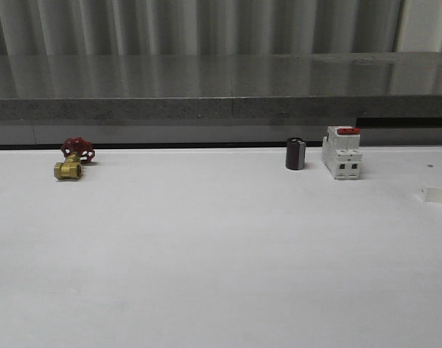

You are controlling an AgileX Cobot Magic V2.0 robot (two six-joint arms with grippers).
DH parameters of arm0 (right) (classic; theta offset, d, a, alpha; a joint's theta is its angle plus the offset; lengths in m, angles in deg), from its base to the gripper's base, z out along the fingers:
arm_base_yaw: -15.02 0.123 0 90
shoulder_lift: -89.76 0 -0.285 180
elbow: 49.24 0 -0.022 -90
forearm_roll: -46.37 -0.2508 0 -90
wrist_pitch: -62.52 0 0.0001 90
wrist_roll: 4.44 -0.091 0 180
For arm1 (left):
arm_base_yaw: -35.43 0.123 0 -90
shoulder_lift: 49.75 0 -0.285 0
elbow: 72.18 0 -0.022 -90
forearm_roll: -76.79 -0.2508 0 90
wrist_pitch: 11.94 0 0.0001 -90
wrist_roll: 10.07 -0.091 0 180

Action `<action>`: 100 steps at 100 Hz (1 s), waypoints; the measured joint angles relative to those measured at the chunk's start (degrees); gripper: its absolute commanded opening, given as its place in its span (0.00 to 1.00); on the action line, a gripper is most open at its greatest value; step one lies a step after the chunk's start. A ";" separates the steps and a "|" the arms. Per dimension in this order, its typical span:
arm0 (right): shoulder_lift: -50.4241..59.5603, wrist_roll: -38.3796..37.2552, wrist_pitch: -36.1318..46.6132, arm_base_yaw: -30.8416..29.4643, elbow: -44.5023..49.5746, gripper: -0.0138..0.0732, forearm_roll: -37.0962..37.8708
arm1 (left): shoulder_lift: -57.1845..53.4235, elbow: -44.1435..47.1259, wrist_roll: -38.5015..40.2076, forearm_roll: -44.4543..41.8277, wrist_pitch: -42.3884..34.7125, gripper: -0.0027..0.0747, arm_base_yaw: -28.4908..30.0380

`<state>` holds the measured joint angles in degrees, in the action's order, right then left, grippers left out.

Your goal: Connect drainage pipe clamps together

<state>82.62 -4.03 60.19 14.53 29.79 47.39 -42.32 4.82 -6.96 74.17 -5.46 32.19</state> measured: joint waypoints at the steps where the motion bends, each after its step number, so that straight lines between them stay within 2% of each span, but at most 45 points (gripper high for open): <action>1: 0.00 0.00 0.00 0.00 0.00 0.08 0.00 | 0.00 0.00 0.00 0.00 0.00 0.01 0.00; 47: 0.00 0.00 0.00 0.00 0.00 0.08 0.00 | 0.00 -0.58 0.00 -0.23 -0.73 0.01 0.00; 64: 0.00 0.00 0.00 0.00 0.00 0.08 0.00 | 1.72 -7.61 -0.06 -0.69 9.93 0.01 0.00; 83: 0.00 0.00 0.00 0.00 0.00 0.08 0.00 | 11.51 -18.19 -0.06 -0.82 22.07 0.02 0.00; 88: 0.00 0.00 0.00 0.00 0.00 0.08 0.00 | 15.17 -20.30 -0.06 -0.86 24.16 0.05 0.00; 95: 0.00 0.00 0.00 0.00 0.00 0.08 0.00 | 19.95 -23.10 -0.06 -0.95 26.61 0.17 0.00; 100: 0.00 0.00 0.00 0.00 0.00 0.08 0.00 | 23.44 -24.93 -0.06 -1.09 27.92 0.30 0.00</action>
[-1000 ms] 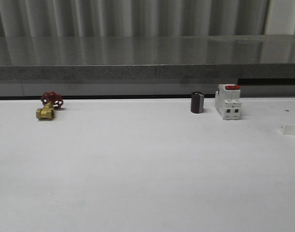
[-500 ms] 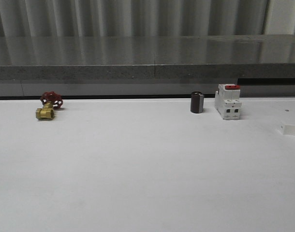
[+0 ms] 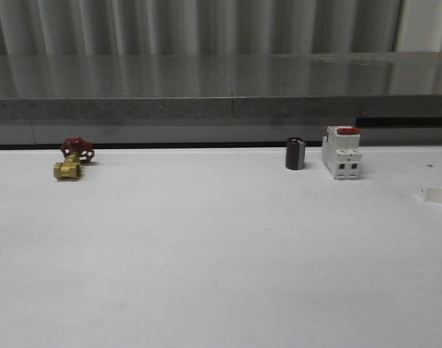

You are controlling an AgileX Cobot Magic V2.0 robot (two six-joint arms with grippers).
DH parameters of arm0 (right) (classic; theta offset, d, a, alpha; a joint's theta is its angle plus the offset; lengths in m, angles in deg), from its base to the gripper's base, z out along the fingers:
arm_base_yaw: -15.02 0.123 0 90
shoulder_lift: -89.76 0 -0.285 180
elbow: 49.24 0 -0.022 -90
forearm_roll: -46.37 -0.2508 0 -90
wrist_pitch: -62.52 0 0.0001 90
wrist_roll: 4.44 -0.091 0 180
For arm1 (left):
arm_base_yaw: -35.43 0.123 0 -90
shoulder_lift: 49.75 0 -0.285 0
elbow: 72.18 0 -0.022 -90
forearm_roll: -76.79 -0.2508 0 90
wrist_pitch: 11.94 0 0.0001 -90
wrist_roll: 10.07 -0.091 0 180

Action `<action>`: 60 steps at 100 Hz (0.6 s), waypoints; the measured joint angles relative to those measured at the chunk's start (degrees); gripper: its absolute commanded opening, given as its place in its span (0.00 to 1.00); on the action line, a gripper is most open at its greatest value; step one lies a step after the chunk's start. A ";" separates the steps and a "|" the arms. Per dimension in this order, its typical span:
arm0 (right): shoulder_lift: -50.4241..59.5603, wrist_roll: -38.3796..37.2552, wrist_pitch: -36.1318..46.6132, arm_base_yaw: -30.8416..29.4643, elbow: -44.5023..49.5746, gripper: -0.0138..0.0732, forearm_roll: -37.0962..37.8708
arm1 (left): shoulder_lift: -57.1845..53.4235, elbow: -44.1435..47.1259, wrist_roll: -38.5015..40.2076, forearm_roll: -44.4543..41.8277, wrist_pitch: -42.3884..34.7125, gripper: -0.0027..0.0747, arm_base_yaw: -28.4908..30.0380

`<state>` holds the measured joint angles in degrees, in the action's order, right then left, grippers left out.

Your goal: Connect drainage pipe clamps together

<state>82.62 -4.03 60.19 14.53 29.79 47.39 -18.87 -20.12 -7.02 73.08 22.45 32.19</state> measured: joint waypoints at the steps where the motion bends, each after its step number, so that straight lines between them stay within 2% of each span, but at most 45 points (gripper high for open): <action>1: 0.00 0.00 0.00 0.00 0.00 0.08 0.00 | 0.51 -0.25 0.00 0.00 0.31 0.34 0.00; 2: 0.00 0.00 0.00 0.00 0.00 0.08 0.00 | 1.51 -0.74 0.00 0.00 0.44 0.34 0.00; 10: 0.00 0.00 0.00 0.00 0.00 0.08 0.00 | 7.00 -3.07 0.00 -0.04 0.92 0.54 0.00; 17: 0.00 0.00 0.00 0.00 0.00 0.08 0.00 | 12.06 -5.15 0.00 -0.13 1.04 0.59 0.00; 41: 0.00 0.11 0.00 0.00 0.00 0.08 0.00 | 29.51 -13.37 0.56 -0.26 1.04 0.58 1.52; 60: 0.00 0.11 0.00 0.00 0.00 0.08 0.00 | 42.39 -22.83 0.66 0.36 4.66 0.58 8.33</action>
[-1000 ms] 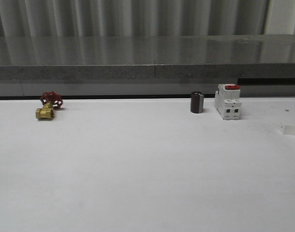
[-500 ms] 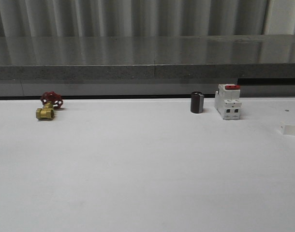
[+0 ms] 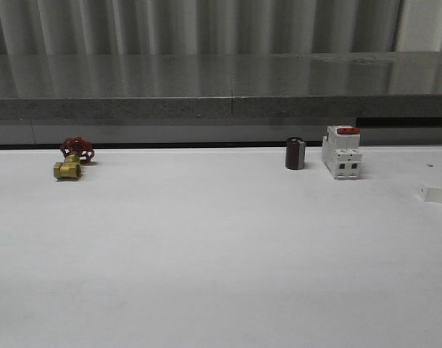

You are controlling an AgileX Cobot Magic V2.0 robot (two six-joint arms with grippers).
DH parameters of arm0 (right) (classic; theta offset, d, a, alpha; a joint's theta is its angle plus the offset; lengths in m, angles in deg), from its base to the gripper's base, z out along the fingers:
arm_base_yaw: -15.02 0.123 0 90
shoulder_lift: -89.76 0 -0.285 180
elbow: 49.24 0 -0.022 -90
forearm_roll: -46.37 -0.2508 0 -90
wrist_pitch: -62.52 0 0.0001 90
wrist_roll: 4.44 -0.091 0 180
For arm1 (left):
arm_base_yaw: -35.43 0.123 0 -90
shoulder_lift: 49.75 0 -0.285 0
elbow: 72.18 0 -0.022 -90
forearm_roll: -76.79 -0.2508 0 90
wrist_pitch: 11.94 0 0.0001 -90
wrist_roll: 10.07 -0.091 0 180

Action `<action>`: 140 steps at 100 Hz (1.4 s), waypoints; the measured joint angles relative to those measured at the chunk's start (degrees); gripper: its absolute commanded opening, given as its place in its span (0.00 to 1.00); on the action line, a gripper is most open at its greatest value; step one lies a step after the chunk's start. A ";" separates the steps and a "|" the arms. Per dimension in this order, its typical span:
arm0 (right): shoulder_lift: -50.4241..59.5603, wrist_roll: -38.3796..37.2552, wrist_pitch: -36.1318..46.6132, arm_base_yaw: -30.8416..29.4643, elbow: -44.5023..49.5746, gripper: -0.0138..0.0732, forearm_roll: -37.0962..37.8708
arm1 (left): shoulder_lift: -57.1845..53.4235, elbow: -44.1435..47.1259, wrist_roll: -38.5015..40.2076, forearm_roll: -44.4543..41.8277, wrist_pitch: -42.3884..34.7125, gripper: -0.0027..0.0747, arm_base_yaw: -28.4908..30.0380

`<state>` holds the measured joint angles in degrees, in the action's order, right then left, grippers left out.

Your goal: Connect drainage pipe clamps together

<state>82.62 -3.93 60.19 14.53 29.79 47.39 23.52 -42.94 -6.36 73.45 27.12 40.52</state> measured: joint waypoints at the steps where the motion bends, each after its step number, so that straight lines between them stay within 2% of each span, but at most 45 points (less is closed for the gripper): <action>1: 0.00 0.00 0.00 0.00 0.00 0.08 0.00 | 0.98 -0.38 0.00 0.00 0.30 0.58 0.25; 25: 0.00 0.00 0.00 0.00 0.00 0.08 0.00 | 19.25 -12.24 0.00 0.42 10.59 0.58 3.83; 61: 0.00 0.00 0.00 0.00 0.00 0.08 0.00 | 39.67 -24.90 0.00 0.63 12.27 0.58 3.83; 89: 0.00 0.00 0.00 0.00 0.00 0.08 0.00 | 46.49 -29.78 0.00 0.63 11.95 0.58 3.83; 140: 0.00 0.00 0.00 0.00 0.00 0.08 0.00 | 50.63 -30.40 0.00 0.63 7.76 0.57 3.83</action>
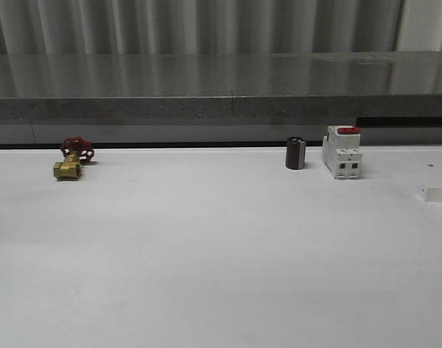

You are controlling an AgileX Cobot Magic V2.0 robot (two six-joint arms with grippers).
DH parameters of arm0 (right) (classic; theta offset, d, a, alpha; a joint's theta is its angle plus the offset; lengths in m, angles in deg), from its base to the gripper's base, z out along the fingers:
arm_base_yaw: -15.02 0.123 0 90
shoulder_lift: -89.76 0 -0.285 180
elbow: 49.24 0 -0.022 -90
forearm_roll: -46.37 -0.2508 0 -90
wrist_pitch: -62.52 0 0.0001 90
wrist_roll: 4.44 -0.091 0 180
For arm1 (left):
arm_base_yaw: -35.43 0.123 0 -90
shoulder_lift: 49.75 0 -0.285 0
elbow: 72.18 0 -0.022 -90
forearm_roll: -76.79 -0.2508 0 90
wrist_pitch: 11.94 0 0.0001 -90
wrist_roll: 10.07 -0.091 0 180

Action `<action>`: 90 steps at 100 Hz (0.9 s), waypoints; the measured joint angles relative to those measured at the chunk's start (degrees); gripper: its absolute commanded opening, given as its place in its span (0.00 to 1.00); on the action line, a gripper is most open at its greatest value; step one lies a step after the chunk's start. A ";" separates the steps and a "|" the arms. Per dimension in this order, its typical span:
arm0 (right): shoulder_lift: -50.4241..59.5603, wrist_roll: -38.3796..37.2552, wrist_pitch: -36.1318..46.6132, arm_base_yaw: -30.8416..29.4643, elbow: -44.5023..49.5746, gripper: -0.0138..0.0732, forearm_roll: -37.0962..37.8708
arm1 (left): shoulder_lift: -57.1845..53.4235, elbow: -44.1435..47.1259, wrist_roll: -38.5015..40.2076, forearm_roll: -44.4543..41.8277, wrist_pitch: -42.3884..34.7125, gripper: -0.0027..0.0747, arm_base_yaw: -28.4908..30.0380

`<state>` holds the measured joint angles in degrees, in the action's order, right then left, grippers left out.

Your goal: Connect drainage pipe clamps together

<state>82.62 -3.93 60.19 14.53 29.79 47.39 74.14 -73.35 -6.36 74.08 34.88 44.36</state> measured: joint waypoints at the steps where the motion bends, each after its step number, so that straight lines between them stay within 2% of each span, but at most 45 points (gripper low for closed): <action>1: 0.00 0.00 0.00 0.00 0.00 0.08 0.00 | 0.00 0.00 0.00 0.00 -0.02 0.57 0.00; 7: 0.00 0.00 0.00 0.00 0.00 0.08 0.00 | 0.00 0.00 0.00 0.00 -0.70 0.51 0.00; 24: 0.00 0.00 0.00 0.00 0.00 0.08 0.00 | 0.00 0.00 0.00 0.00 -1.22 0.23 0.00; 34: 0.00 0.00 0.00 0.00 0.00 0.08 0.00 | 0.00 0.00 0.00 0.00 -1.22 0.13 0.00; 65: 0.00 0.00 0.00 0.00 0.00 0.08 0.00 | -3.70 0.00 0.00 -0.13 1.14 0.12 -1.90; 90: 0.00 0.00 0.00 0.00 0.00 0.08 0.00 | -10.05 0.00 3.71 1.27 1.86 0.12 -11.73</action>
<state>82.62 -3.93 60.19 14.53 29.79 47.39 64.09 -73.35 -2.65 75.35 36.74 32.62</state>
